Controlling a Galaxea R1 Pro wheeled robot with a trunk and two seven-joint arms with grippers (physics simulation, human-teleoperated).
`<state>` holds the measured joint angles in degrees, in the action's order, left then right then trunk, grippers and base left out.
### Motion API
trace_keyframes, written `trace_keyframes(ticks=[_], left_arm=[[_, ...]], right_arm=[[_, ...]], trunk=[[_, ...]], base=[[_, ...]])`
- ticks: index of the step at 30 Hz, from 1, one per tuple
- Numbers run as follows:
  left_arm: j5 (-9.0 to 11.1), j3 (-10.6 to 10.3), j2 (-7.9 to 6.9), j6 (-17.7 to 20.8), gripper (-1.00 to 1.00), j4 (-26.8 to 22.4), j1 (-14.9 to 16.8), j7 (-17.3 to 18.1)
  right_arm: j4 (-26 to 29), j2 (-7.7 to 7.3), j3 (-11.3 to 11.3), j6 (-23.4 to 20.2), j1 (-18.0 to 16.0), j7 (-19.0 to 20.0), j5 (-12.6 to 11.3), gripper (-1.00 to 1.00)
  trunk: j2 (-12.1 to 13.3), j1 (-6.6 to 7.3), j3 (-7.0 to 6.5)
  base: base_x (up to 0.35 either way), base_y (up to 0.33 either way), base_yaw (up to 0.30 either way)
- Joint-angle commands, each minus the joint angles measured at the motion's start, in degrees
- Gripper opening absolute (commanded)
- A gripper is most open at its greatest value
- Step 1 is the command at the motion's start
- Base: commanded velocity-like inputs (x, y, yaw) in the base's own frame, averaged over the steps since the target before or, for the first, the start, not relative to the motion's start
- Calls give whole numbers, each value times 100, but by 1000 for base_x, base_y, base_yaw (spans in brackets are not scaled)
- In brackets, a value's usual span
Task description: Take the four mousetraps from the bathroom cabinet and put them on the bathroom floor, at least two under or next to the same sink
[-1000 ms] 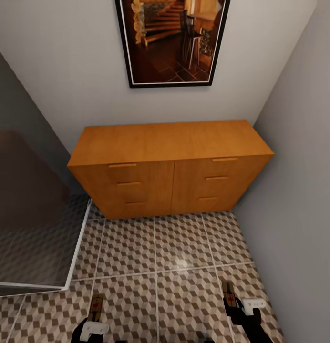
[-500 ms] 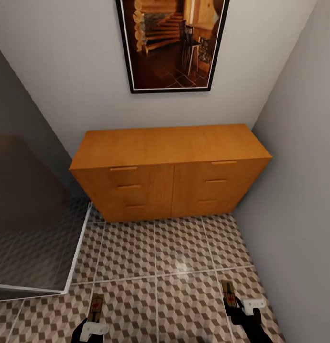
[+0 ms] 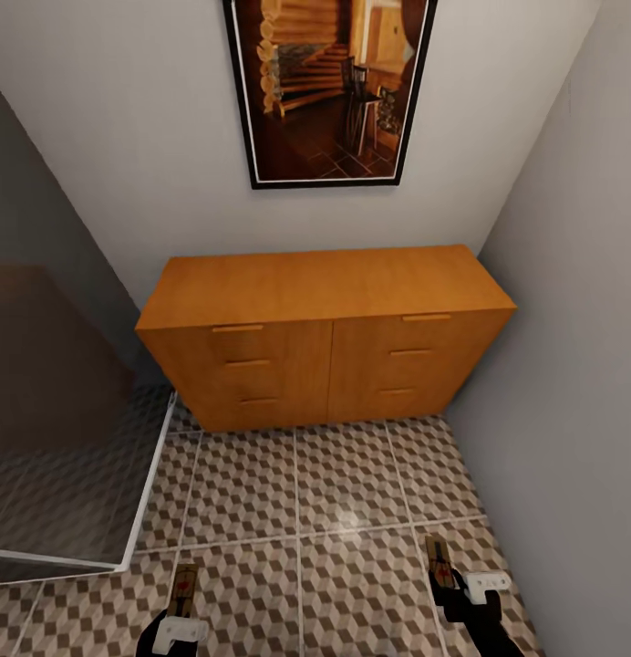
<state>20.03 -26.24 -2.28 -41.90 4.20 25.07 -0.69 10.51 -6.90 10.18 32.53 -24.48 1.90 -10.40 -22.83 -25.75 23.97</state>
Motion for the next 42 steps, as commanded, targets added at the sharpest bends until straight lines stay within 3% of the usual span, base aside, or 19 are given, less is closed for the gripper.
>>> trace_keyframes(ticks=[1, 42], left_arm=[[27, -48, 2, -29, -100, 19, 7, -10], [24, -48, 50, -29, -100, 19, 5, -10]], right_arm=[[-5, -2, 38, 19, -4, 22, -67, -100], [-5, 13, 37, 17, -4, 21, -65, -100]], trunk=[[-9, -3, -2], [-9, -3, -384]], base=[[0, 0, 0], [0, 0, 0]])
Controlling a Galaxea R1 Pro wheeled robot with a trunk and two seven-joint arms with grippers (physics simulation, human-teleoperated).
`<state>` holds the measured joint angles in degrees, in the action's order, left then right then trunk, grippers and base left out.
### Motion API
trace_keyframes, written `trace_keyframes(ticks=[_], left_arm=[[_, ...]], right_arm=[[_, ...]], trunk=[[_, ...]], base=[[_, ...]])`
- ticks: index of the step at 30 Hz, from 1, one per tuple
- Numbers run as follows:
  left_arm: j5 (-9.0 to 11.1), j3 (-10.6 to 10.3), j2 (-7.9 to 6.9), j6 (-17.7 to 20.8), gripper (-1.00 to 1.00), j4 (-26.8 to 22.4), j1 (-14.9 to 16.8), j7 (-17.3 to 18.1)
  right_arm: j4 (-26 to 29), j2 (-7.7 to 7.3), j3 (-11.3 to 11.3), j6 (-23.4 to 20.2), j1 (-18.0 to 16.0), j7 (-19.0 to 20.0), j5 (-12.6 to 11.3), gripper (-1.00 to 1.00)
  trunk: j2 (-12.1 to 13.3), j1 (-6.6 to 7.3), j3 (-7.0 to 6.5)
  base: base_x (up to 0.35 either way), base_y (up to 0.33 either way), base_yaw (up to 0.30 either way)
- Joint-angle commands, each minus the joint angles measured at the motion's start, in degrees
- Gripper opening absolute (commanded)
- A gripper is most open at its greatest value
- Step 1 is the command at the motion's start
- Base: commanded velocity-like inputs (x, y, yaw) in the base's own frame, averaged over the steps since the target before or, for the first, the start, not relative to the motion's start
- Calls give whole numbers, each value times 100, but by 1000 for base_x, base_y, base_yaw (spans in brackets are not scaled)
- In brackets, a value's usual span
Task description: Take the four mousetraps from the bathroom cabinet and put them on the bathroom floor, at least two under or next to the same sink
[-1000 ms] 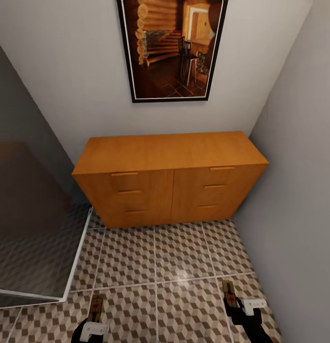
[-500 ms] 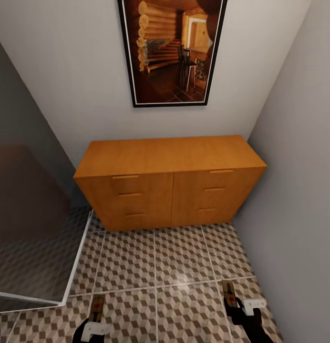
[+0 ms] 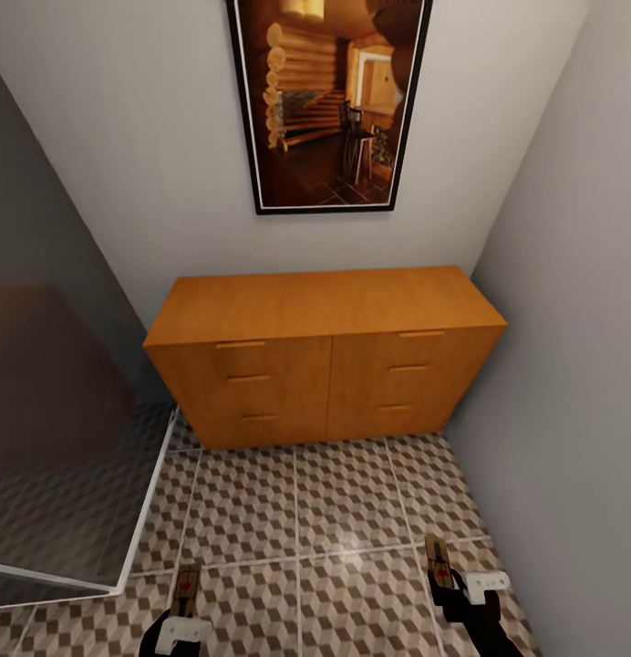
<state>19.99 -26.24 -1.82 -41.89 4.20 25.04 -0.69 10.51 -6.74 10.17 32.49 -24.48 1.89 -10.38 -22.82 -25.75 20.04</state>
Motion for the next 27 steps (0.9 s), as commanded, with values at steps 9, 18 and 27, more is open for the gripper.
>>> trace_keyframes(ticks=[9, 18, 27], left_arm=[[27, -48, 6, -23, -100, 19, 9, -10], [27, -48, 6, -21, -100, 19, 4, -10], [29, -48, 6, -21, -100, 19, 3, -10]], right_arm=[[-5, -3, 39, 22, -4, 22, -69, -100], [-5, 2, 46, 26, -4, 22, -68, -100], [-5, 5, 46, 29, -4, 22, -65, -100]], trunk=[[-9, -3, -75], [-9, -3, -159], [-9, -3, -243]], base=[[0, 0, 0], [0, 0, 0], [0, 0, 0]])
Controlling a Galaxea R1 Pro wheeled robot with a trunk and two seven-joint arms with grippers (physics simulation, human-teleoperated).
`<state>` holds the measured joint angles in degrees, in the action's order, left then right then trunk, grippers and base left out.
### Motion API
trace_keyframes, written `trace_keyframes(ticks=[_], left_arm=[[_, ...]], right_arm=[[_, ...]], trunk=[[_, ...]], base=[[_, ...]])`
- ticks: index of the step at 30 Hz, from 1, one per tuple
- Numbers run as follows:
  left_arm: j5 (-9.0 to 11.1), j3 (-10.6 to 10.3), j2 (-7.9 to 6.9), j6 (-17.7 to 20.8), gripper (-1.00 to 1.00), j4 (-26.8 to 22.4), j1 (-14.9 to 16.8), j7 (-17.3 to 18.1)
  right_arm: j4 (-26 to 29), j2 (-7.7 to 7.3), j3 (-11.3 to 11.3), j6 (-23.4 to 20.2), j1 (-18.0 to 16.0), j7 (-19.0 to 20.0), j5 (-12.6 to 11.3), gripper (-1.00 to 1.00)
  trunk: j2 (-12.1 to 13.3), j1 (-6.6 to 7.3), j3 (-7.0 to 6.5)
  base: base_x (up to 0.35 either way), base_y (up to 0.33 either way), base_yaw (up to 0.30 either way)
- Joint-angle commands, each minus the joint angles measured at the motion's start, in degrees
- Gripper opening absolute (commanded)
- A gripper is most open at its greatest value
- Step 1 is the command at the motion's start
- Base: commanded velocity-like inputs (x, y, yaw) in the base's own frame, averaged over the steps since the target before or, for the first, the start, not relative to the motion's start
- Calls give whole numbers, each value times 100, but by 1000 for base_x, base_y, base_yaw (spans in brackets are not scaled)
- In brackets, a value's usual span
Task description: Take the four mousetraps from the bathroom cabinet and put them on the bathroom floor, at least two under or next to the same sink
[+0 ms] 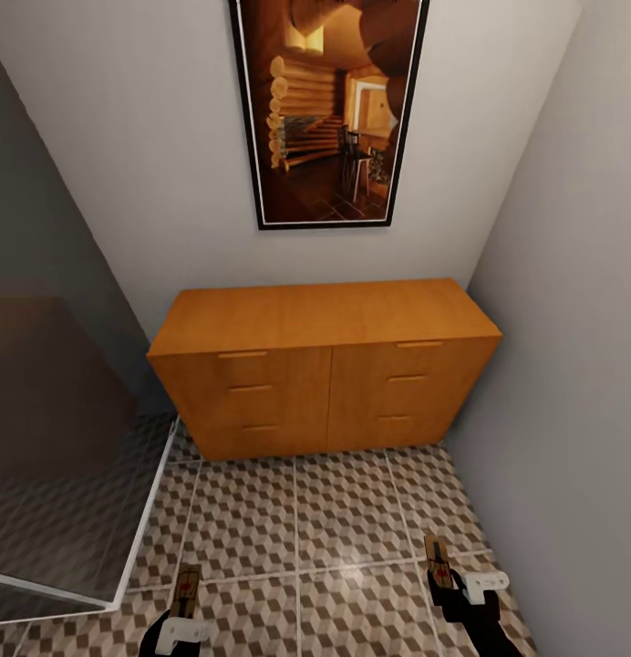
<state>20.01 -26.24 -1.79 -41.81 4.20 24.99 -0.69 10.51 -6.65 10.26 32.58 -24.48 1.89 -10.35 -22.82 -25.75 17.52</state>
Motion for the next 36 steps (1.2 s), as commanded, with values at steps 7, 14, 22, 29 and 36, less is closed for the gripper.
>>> trace_keyframes(ticks=[7, 14, 22, 29, 36], left_arm=[[27, -48, 3, -29, -100, 19, 6, -10], [26, -48, 3, -29, -100, 19, 6, -10], [25, -48, 3, -29, -100, 19, 6, -10], [24, -48, 3, -29, -100, 19, 6, -10], [25, -48, 3, -29, -100, 19, 6, -10]], right_arm=[[-5, -3, 38, 21, -5, 22, -69, -100], [-5, -1, 38, 17, -5, 20, -64, -100], [-9, -7, 38, 20, -5, 28, -57, -100], [-14, -11, 38, 17, -5, 31, -48, -100], [-11, 7, 38, 12, -5, 21, -55, -100]], trunk=[[-10, -3, -56], [-10, -3, -87], [-10, -3, -89], [-10, -3, -89], [-10, -3, -100]], base=[[0, 0, 0], [0, 0, 0], [0, 0, 0], [0, 0, 0], [0, 0, 0]])
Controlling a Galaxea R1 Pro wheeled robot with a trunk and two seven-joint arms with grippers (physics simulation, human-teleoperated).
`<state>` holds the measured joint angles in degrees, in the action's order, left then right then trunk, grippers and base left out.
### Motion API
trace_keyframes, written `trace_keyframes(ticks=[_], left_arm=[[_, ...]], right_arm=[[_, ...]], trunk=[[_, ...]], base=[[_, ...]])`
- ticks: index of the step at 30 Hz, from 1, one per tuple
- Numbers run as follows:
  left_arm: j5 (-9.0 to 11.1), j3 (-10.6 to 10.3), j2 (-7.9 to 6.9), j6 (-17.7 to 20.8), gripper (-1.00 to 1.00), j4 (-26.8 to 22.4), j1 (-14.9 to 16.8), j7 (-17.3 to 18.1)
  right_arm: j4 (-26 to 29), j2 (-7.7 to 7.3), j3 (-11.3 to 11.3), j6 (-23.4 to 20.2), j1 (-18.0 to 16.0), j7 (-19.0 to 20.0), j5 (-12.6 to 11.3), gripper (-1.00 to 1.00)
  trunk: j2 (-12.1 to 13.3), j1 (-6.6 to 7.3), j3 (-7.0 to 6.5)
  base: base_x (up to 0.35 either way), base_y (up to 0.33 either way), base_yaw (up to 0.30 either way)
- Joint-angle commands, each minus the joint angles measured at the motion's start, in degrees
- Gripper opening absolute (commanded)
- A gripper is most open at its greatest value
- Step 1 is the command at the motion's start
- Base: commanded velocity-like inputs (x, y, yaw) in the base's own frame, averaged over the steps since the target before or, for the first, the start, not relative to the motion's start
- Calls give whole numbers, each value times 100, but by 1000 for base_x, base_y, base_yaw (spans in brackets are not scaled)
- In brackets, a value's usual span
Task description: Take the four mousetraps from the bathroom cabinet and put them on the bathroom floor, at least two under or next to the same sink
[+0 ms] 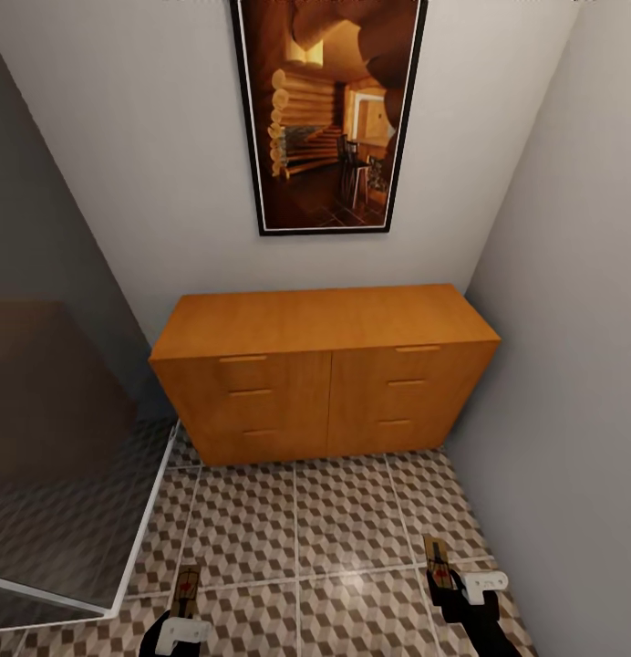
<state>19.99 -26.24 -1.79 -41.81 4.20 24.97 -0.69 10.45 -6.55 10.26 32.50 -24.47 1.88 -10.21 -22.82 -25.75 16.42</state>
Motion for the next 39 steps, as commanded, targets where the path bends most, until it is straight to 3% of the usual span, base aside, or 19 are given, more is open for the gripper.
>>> trace_keyframes(ticks=[1, 39], left_arm=[[26, -48, 3, -29, -100, 19, 8, -10], [27, -48, 3, -29, -100, 19, 8, -10]], right_arm=[[-5, 0, 37, 20, -5, 20, -68, -100], [-8, 19, 37, 20, -5, 21, -76, -100]], trunk=[[-10, -3, 3], [-10, -3, -336]], base=[[0, 0, 0], [0, 0, 0]])
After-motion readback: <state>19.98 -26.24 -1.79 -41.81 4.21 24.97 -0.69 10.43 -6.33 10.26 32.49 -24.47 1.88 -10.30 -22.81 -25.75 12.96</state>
